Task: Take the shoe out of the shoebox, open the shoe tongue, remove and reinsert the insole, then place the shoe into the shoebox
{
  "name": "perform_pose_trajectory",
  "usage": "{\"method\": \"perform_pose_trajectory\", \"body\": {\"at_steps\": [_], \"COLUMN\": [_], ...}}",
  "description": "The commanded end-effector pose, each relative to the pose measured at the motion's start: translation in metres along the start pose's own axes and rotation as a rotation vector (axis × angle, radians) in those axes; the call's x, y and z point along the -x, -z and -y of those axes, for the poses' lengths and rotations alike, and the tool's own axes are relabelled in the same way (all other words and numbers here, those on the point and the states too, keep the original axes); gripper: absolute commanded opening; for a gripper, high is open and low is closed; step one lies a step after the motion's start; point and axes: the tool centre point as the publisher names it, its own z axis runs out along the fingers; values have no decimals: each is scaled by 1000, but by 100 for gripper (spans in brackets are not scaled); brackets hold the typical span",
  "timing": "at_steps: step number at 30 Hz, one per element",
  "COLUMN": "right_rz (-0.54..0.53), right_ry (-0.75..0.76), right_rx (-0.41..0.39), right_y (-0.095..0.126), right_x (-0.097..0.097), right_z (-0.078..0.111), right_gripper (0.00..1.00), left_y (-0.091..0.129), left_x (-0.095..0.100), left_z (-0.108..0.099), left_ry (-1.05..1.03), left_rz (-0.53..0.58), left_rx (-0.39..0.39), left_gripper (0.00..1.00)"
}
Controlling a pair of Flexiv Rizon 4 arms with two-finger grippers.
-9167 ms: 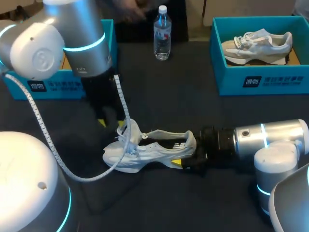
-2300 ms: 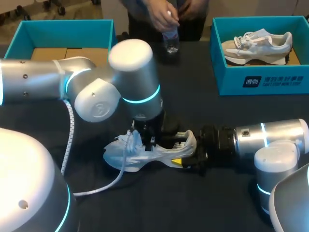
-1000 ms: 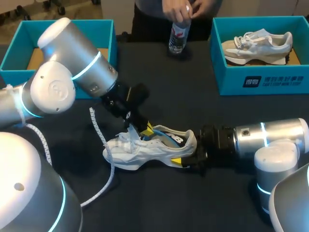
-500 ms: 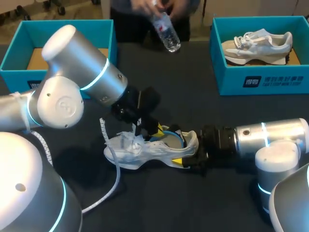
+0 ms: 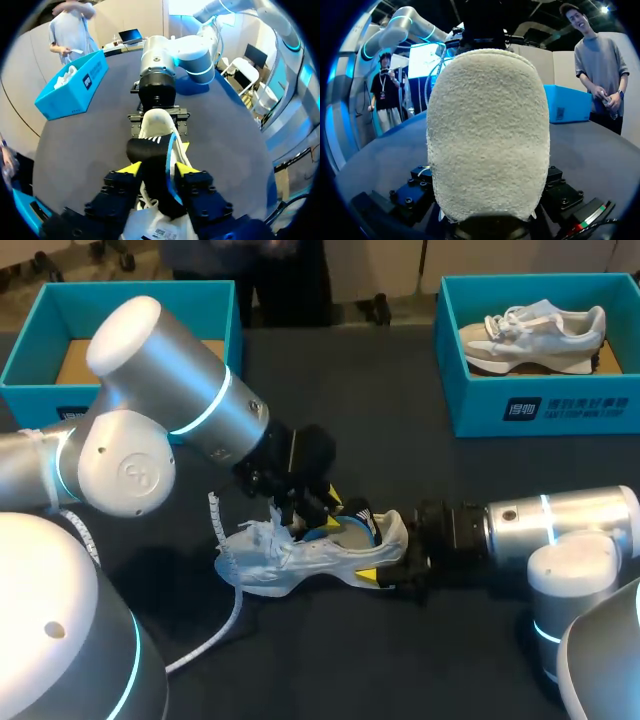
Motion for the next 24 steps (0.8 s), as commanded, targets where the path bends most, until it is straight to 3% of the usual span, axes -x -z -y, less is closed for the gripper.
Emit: {"method": "perform_pose_trajectory", "body": {"at_steps": [1,24], "right_rz": [2,2], "right_ry": [0,0], "right_rx": [-3,-3], "right_y": [-1,-1], "right_x": [-1,-1], "right_z": [-2,-2], "right_gripper": [0,0], "left_y": [7,-4], "left_x": [-10,-14], "left_z": [5,23], "left_ry": [-28,-360], "left_rz": [31,205], "left_rx": [27,303], "left_gripper": [48,49]}}
